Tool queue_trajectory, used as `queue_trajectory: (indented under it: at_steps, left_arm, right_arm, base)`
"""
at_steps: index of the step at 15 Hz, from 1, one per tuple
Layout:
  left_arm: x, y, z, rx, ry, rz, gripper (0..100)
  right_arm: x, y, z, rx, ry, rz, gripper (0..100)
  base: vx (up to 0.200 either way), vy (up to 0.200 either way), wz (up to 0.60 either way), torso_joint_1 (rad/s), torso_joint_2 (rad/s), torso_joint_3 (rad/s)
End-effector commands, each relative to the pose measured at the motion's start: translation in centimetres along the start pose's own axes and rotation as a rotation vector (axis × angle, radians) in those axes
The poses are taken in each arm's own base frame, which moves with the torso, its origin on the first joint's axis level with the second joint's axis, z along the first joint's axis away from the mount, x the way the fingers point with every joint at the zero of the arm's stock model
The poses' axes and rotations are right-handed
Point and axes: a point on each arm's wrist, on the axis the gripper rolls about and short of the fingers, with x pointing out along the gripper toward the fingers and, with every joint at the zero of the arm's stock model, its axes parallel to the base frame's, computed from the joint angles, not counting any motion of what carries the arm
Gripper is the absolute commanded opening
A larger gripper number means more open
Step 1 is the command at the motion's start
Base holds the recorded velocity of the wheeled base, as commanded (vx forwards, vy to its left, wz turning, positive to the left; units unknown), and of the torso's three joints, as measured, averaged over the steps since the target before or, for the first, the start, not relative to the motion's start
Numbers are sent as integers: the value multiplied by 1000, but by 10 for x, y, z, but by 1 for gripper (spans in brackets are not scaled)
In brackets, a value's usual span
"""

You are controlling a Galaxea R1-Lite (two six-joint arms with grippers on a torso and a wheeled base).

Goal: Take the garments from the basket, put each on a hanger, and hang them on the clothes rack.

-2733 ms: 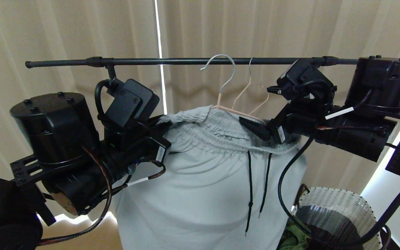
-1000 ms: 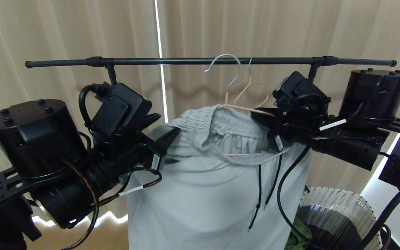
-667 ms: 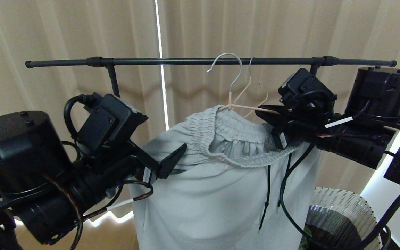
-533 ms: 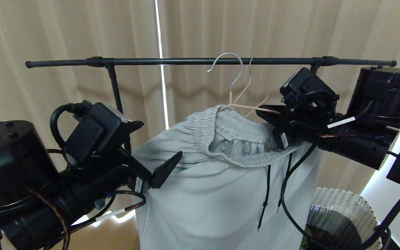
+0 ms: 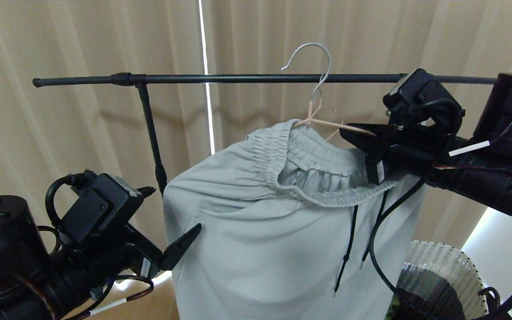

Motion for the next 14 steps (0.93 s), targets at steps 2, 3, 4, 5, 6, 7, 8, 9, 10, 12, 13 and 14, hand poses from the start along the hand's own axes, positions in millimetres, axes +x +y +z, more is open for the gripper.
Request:
queue_trajectory:
  at_steps: [2,3,4,5,6,7,8,9,10,12,13,14]
  left_arm:
    - [3,2,-5,-5,15,-13,0]
    - [3,1,-5,-6,14,-22,0]
    - [5,1,-6,-6,16,-31,0]
    - [8,1,-6,-6,25,-31,0]
    - [11,1,-7,-5,29,-33,0]
    - [13,0,-9,-6,41,-36,0]
    - [15,0,-11,-5,51,-35,0]
    - [15,1,-12,-5,55,-30,0]
    - [15,4,-14,-8,64,-16,0]
    - [13,27,-23,-16,106,90,0]
    - [12,39,-28,-20,128,148,0]
    - [10,46,-30,-25,133,181,0]
  right_arm:
    - [-5,-2,5,-1,-21,-8,0]
    - [-6,-2,6,-2,-22,-8,0]
    - [-7,-2,7,-2,-24,-8,0]
    - [-8,-2,7,-2,-27,-9,0]
    - [-8,-2,8,-2,-29,-8,0]
    - [-8,-2,8,-2,-29,-8,0]
    - [-8,-2,8,-2,-30,-9,0]
    - [-8,-2,8,-2,-31,-11,0]
    - [-8,-3,9,-2,-32,-12,0]
    - [-11,-5,9,-3,-31,-25,0]
    - [-12,-8,8,-3,-24,-35,0]
    - [-12,-9,8,-2,-22,-40,0]
  base:
    - [0,0,0,0,0,0]
    - [0,0,0,0,0,0]
    - [0,0,0,0,0,0]
    - [0,0,0,0,0,0]
    - [0,0,0,0,0,0]
    - [0,0,0,0,0,0]
    - [0,0,0,0,0,0]
    - [0,0,0,0,0,0]
    - [0,0,0,0,0,0]
    - [0,0,0,0,0,0]
    - [0,0,0,0,0,0]
    - [0,0,0,0,0,0]
